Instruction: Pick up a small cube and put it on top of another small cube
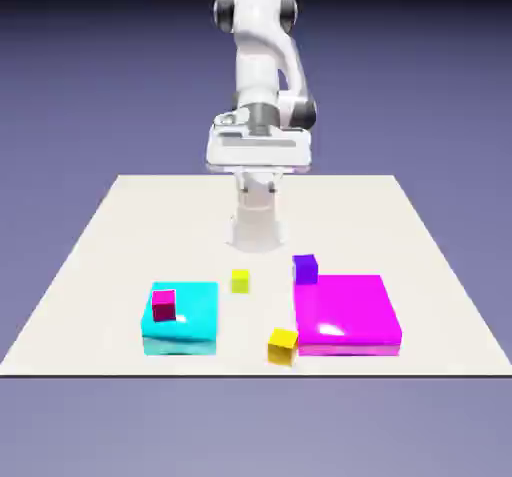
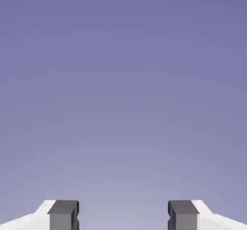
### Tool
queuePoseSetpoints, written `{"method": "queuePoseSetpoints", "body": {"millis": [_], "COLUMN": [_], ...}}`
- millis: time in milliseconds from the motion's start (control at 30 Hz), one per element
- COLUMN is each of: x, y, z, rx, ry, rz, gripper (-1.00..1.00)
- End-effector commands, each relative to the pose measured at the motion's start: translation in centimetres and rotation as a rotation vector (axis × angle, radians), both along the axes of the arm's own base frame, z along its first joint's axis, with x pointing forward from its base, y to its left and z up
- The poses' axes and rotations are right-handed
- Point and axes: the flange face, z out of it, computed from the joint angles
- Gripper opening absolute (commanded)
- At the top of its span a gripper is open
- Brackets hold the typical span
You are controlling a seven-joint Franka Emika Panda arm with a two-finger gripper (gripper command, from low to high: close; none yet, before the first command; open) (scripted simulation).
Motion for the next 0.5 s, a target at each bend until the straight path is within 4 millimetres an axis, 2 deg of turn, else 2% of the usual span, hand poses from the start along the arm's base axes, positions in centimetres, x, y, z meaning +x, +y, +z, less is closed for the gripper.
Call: {"method": "queuePoseSetpoints", "body": {"millis": [0,100,233,333,467], "x": [0.2,0.1,-1.7,-4.0,-8.2], "y": [-0.3,-1.2,-2.4,-3.3,-4.3], "z": [-2.0,-7.9,-15.3,-20.3,-26.0], "rx": [-0.002,-0.004,-0.004,0.000,0.009], "ry": [0.079,0.317,0.634,0.872,1.189], "rz": [-0.005,-0.019,-0.036,-0.049,-0.064], "gripper": [0.00,0.00,0.00,0.00,0.00]}}
